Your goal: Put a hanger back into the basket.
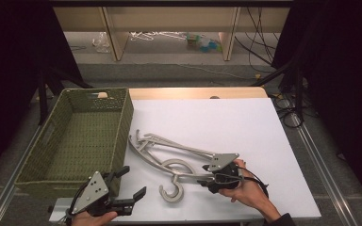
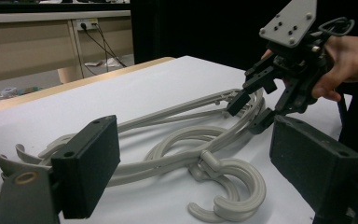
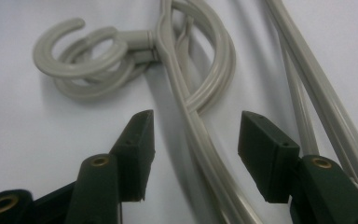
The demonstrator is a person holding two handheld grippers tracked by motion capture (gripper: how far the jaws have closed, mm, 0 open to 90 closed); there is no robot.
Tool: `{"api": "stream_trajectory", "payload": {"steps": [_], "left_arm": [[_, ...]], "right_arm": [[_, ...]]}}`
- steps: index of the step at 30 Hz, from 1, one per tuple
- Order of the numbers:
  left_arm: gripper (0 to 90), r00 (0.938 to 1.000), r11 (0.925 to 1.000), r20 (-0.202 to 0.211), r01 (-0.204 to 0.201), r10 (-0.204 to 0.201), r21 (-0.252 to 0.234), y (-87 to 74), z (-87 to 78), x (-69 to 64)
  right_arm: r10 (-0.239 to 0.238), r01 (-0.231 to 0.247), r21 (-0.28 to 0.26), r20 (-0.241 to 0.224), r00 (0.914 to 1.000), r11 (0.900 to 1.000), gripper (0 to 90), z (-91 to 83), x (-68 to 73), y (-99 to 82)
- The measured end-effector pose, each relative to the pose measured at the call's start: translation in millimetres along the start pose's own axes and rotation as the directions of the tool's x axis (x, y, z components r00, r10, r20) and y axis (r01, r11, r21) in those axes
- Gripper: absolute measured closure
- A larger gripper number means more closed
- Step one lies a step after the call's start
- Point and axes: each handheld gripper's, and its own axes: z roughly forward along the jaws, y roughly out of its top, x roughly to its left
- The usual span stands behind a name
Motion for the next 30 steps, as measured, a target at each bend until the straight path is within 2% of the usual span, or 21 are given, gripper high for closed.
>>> {"api": "stream_trajectory", "payload": {"steps": [5,7,9,13,16,19,21,24,26,28,29,30], "left_arm": [[15.8,0.9995,0.9996,-0.013,0.027,-0.027,0.001,-0.7,-0.1,-0.7],[15.8,0.9995,0.9996,-0.013,0.027,-0.027,0.001,-0.6,-0.1,-0.7],[16.0,1.0,1.0,-0.006,0.004,-0.004,0.004,-0.1,0.2,0.3],[16.0,0.9999,0.9998,0.001,-0.015,0.015,0.011,-0.1,0.5,-0.9],[16.4,0.9999,1.0,0.012,-0.003,0.003,0.002,-1.0,1.9,-1.4],[16.4,0.9999,0.9998,0.003,0.01,-0.01,0.015,-0.9,1.8,-2.5],[16.4,0.9999,0.9997,0.007,-0.015,0.015,0.019,-0.5,2.2,-1.5],[16.4,1.0,0.9998,0.005,0.002,-0.002,0.019,-0.4,2.8,-3.5],[16.4,0.9996,0.9995,0.013,-0.024,0.024,0.02,0.1,2.7,-2.8],[16.5,0.9994,0.9991,0.012,-0.033,0.033,0.026,0.2,3.0,-2.9],[16.5,0.9981,0.9981,0.018,-0.06,0.059,0.017,1.0,4.2,-1.3],[16.5,0.9979,0.9979,0.016,-0.063,0.063,0.016,1.0,4.7,-1.5]], "right_arm": [[-0.051,0.051,0.065,-0.004,0.9987,0.9966,54.5,11.0,-2.9,4.8],[-0.089,0.088,0.104,0.005,0.996,0.9906,58.1,14.6,-3.1,5.9],[-0.111,0.111,0.122,-0.011,0.9938,0.9862,62.6,16.4,-2.3,6.6],[-0.149,0.152,0.134,-0.027,0.9884,0.9793,70.2,20.1,-3.9,5.8],[-0.17,0.175,0.121,-0.047,0.9843,0.9771,73.8,19.5,-6.8,5.9],[-0.211,0.218,0.106,-0.075,0.9746,0.9702,77.3,17.6,-9.7,4.9],[-0.25,0.258,0.105,-0.084,0.9647,0.9605,78.9,15.8,-10.4,5.0],[-0.294,0.303,0.087,-0.098,0.9507,0.9491,80.8,11.8,-10.9,7.2],[-0.309,0.316,0.069,-0.093,0.9465,0.9463,81.3,7.5,-11.1,9.3],[-0.323,0.33,0.06,-0.097,0.9413,0.9422,81.4,4.1,-11.8,10.8],[-0.333,0.34,0.058,-0.097,0.9379,0.9388,81.4,2.5,-12.0,11.4],[-0.34,0.346,0.053,-0.097,0.9355,0.9369,81.4,1.2,-12.6,11.8]]}}
